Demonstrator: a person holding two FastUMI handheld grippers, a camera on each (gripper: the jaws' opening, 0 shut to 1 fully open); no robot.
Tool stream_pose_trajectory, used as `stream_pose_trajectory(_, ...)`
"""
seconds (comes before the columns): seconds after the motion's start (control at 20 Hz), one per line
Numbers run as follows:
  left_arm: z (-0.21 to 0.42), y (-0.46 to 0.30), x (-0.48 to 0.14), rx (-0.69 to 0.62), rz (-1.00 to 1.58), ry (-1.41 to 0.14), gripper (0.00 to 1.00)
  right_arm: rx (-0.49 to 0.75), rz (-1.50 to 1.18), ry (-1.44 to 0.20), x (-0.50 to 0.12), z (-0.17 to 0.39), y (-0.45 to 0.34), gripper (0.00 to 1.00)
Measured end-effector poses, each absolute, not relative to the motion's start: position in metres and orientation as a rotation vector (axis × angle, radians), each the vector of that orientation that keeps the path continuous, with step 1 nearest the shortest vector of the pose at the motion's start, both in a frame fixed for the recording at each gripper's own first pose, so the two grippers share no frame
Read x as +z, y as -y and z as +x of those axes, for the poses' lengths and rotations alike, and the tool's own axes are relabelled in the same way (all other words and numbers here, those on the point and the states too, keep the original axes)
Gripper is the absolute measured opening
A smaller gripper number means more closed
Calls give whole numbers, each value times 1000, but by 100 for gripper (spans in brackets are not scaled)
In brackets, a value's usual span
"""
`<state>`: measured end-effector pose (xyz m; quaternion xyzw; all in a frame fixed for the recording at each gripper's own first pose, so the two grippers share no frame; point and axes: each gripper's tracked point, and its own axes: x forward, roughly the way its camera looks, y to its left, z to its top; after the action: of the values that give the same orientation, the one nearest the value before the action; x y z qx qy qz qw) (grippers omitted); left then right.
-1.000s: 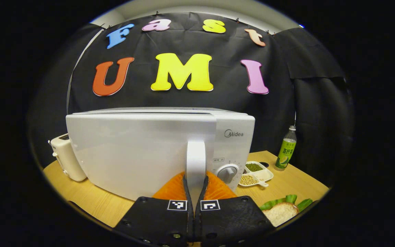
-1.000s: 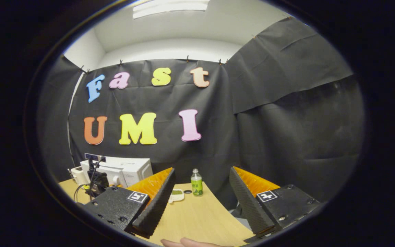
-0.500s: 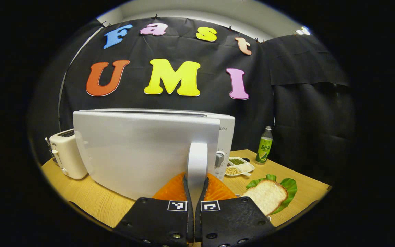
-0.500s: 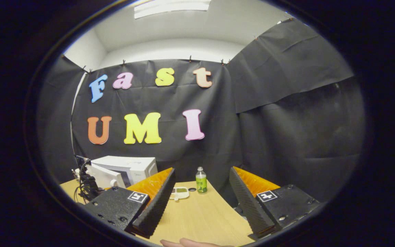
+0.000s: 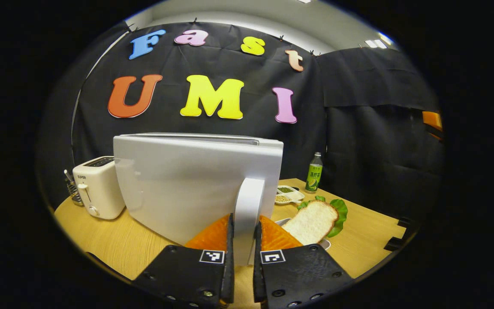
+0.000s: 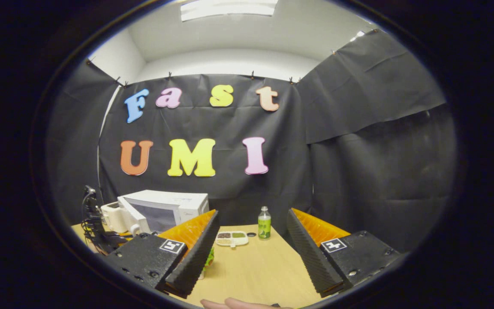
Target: Open the microwave oven with the left hand, put the food in, and close the microwave oven.
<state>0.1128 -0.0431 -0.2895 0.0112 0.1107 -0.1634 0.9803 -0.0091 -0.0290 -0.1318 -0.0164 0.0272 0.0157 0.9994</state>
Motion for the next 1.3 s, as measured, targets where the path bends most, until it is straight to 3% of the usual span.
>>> stream_pose_trajectory(0.05, 100, 17, -283, -274, 35, -211, 26, 40, -37, -63, -137, -10, 25, 100)
stream_pose_trajectory(0.1, 89, -5, -280, -227, 36, -206, 48, 48, -38, -71, -140, -10, 22, 100)
stream_pose_trajectory(0.15, 76, -22, -278, -196, 31, -204, 80, 56, -36, -82, -144, -9, 18, 100)
stream_pose_trajectory(0.2, 63, -39, -271, -155, 25, -193, 87, 65, -34, -93, -147, -7, 13, 100)
stream_pose_trajectory(0.25, 52, -54, -265, -110, 28, -188, 80, 75, -34, -110, -154, -2, 8, 100)
stream_pose_trajectory(0.3, 41, -69, -259, -63, 44, -185, 94, 85, -35, -131, -160, 3, 3, 100)
stream_pose_trajectory(0.35, 30, -80, -254, -35, 57, -188, 95, 98, -35, -156, -167, 9, -2, 100)
stream_pose_trajectory(0.4, 19, -90, -248, 1, 69, -191, 95, 108, -33, -182, -172, 16, -7, 92)
stream_pose_trajectory(0.5, -1, -115, -229, 75, 108, -169, 95, 111, -46, -248, -185, 33, -10, 91)
stream_pose_trajectory(0.55, -8, -121, -217, 93, 126, -150, 95, 118, -54, -280, -191, 41, -12, 100)
stream_pose_trajectory(0.7, -27, -144, -182, 174, 166, -133, 95, 158, -65, -377, -209, 62, -19, 100)
stream_pose_trajectory(0.75, -31, -149, -172, 195, 165, -131, 95, 176, -65, -411, -216, 68, -21, 92)
stream_pose_trajectory(0.8, -33, -151, -163, 203, 160, -120, 95, 190, -64, -443, -222, 76, -22, 100)
stream_pose_trajectory(0.85, -33, -147, -158, 200, 145, -116, 95, 205, -63, -479, -230, 83, -22, 92)
stream_pose_trajectory(0.9, -30, -143, -151, 195, 131, -116, 95, 227, -65, -528, -239, 90, -24, 100)
stream_pose_trajectory(0.95, -27, -140, -146, 189, 119, -111, 95, 252, -62, -582, -250, 95, -26, 100)
stream_pose_trajectory(1.0, -24, -137, -138, 193, 107, -108, 95, 290, -56, -646, -261, 101, -30, 92)
stream_pose_trajectory(1.05, -21, -136, -130, 201, 101, -93, 95, 325, -41, -715, -274, 106, -31, 92)
stream_pose_trajectory(1.1, -18, -131, -120, 197, 90, -77, 95, 358, -18, -785, -284, 110, -33, 100)
stream_pose_trajectory(1.15, -14, -124, -113, 188, 74, -64, 95, 392, 17, -851, -293, 113, -35, 93)
stream_pose_trajectory(1.2, -8, -117, -106, 178, 64, -50, 95, 427, 60, -909, -302, 116, -39, 100)
stream_pose_trajectory(1.25, -4, -112, -103, 175, 60, -44, 95, 467, 95, -969, -311, 117, -43, 93)
stream_pose_trajectory(1.3, 2, -109, -103, 182, 61, -48, 95, 488, 128, -1022, -322, 121, -44, 100)
